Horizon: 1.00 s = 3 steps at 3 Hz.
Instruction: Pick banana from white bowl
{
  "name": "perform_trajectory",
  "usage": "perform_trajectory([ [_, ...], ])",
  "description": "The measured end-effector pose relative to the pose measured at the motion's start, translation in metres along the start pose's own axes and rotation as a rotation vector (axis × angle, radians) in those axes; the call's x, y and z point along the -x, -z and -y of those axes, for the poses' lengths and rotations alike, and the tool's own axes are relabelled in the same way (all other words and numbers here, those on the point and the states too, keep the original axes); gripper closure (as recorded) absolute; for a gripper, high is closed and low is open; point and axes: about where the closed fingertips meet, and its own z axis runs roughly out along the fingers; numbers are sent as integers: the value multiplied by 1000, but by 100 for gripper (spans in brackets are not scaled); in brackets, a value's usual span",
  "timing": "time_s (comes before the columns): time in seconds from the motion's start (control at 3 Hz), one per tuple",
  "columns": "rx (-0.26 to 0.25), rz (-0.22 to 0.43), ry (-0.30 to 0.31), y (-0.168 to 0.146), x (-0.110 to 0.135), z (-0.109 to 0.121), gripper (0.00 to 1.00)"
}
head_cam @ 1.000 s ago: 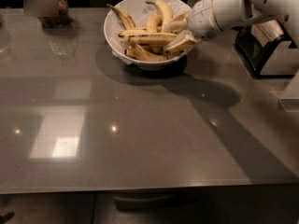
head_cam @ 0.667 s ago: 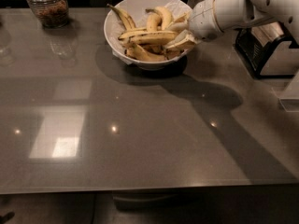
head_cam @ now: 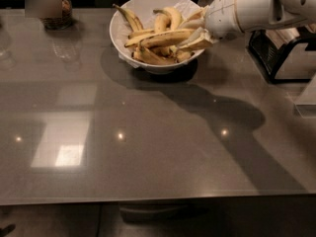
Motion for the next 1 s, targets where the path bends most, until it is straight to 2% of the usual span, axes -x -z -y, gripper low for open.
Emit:
perform_trajectory([
  [0.33,-31,74,-47,16,9,1,100],
  [0.67,-53,199,-103,33,16,-2,100],
  [1.0,-33,324,-124,50,29,-11,100],
])
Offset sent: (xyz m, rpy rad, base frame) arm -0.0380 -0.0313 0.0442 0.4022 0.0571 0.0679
